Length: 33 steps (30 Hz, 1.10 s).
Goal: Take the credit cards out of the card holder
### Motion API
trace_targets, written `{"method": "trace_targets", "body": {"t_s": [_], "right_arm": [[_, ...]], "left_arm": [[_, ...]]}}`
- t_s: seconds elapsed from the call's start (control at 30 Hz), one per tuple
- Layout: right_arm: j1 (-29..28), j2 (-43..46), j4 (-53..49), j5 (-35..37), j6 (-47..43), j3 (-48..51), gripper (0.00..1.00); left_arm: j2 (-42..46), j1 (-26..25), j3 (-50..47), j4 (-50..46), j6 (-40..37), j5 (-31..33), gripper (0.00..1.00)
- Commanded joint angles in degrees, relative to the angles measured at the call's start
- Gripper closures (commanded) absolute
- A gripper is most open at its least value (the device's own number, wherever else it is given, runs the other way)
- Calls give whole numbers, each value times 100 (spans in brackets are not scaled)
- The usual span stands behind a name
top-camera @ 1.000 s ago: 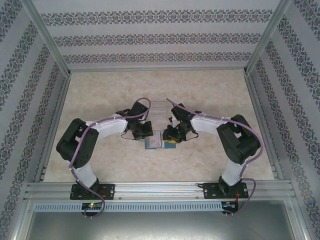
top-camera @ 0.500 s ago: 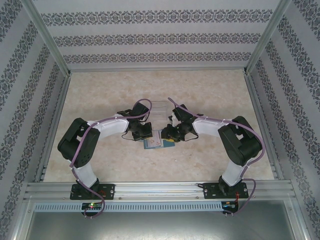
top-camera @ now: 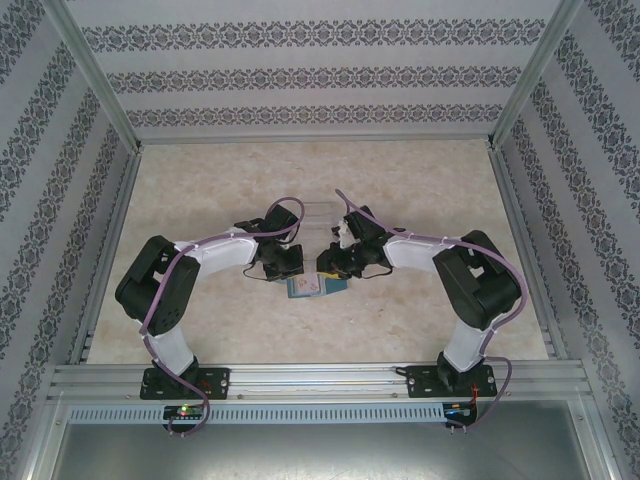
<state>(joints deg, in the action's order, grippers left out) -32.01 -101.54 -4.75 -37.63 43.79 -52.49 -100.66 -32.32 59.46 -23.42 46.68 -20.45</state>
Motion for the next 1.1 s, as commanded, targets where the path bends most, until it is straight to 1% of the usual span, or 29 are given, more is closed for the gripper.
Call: {"method": "trace_targets", "body": {"t_s": [0.0, 0.53, 0.77, 1.07], "right_arm": [[-35, -202, 239, -298, 84, -180, 74], [-134, -463, 275, -383, 89, -327, 74], [-151, -604, 136, -294, 67, -355, 74], [-148, -431, -429, 229, -140, -345, 74]], "left_arm": [[-58, -91, 107, -260, -126, 131, 95], [-37, -96, 99, -242, -141, 93, 95], [-19, -93, 99, -246, -141, 92, 95], [-5, -91, 66, -295, -144, 133, 94]]}}
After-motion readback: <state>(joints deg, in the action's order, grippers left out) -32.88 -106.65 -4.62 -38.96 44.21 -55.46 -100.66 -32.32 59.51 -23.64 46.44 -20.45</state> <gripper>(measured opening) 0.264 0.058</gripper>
